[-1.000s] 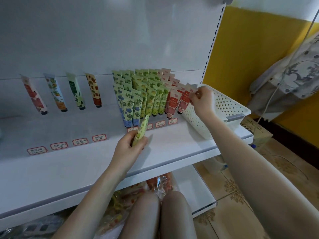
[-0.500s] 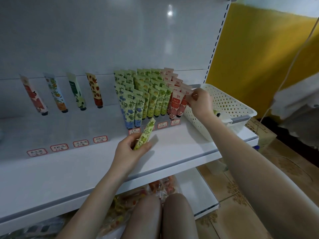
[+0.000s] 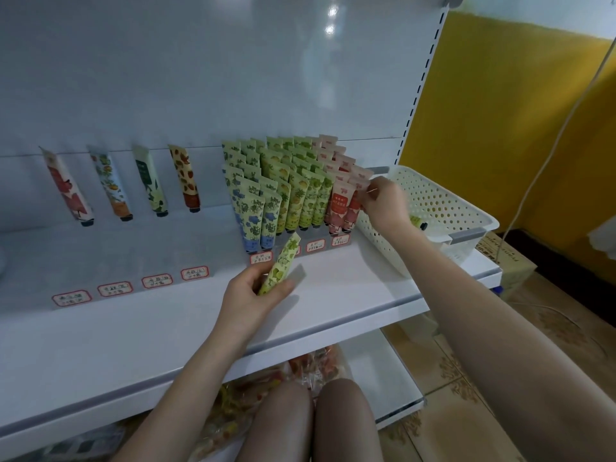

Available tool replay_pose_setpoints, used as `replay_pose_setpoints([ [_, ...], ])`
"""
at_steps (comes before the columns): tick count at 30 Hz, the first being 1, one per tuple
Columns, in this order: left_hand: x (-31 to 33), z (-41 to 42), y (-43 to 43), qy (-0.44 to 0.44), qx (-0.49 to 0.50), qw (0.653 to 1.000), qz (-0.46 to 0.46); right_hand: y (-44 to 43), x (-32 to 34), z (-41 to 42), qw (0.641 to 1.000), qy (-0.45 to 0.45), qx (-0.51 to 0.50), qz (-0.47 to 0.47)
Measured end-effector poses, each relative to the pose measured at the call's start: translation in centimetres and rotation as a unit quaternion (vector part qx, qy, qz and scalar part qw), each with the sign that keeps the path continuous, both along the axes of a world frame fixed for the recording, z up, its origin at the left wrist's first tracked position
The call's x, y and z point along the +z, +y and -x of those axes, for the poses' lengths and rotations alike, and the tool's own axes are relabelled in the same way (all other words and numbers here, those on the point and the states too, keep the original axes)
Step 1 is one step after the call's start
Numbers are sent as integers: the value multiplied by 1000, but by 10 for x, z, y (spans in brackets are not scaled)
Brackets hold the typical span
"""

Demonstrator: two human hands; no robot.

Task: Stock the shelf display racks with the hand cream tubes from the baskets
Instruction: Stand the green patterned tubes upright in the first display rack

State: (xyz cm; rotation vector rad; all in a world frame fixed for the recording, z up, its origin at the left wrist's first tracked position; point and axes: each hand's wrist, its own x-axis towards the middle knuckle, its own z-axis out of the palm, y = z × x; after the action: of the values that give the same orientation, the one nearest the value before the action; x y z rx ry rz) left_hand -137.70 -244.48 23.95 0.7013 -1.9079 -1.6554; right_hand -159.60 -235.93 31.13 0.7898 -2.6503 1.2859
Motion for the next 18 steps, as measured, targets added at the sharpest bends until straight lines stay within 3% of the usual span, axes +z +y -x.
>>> replay_pose_setpoints([
  [18,0,-1,3,2,-5,1000,-7,7,4,-6,1000,2,25,-3],
])
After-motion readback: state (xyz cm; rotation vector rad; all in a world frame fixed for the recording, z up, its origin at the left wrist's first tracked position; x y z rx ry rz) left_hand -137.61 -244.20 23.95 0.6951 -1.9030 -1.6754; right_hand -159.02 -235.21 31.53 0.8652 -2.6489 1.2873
